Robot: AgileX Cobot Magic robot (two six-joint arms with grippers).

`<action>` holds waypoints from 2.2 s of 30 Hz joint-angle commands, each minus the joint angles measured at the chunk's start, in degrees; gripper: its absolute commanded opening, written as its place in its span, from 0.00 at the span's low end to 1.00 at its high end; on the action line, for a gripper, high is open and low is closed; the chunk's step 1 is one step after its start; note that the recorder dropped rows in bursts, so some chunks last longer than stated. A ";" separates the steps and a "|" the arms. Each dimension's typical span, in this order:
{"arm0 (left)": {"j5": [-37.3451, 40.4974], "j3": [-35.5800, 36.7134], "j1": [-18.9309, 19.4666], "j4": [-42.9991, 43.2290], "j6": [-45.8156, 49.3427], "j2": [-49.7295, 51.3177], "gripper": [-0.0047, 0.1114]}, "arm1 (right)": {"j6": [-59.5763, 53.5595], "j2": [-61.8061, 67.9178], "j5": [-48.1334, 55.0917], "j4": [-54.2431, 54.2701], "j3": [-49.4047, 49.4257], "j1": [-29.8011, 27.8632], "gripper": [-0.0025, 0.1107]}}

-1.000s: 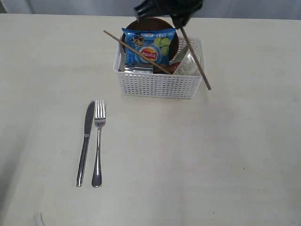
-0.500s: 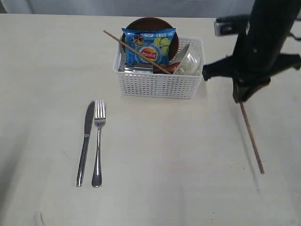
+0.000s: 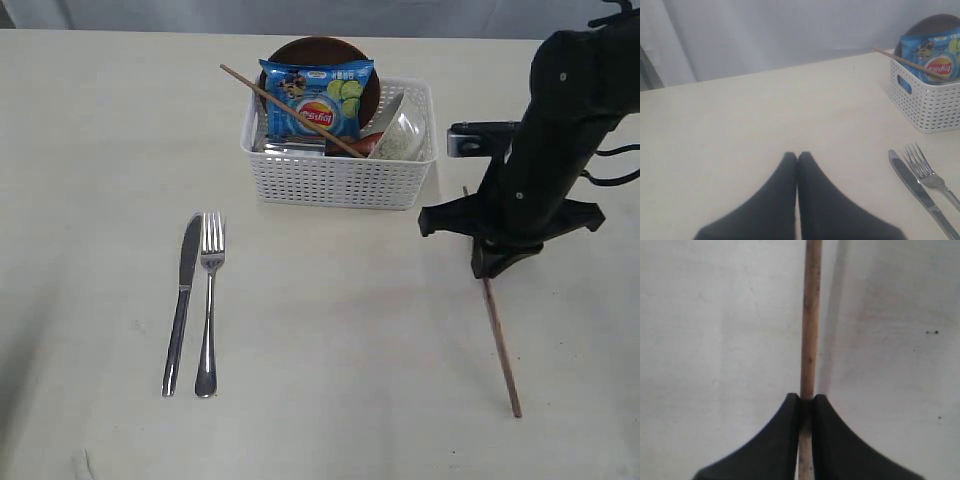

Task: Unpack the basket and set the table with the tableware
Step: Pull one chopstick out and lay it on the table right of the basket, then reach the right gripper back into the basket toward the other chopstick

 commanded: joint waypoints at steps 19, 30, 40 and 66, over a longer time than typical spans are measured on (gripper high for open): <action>-0.03 0.16 0.14 -0.49 -0.02 -0.22 0.04 | -5.00 0.27 8.61 1.29 -11.02 -0.28 0.34; -0.03 0.16 0.14 -0.49 -0.02 -0.22 0.04 | -15.70 -5.24 0.45 8.09 -25.58 6.81 0.34; -0.03 0.16 0.14 -0.49 -0.02 -0.22 0.04 | -18.25 11.49 -3.99 6.79 -38.60 15.19 0.34; -0.03 0.16 0.14 -0.49 -0.02 -0.22 0.04 | -12.79 26.24 -4.40 -18.44 -49.99 19.06 0.34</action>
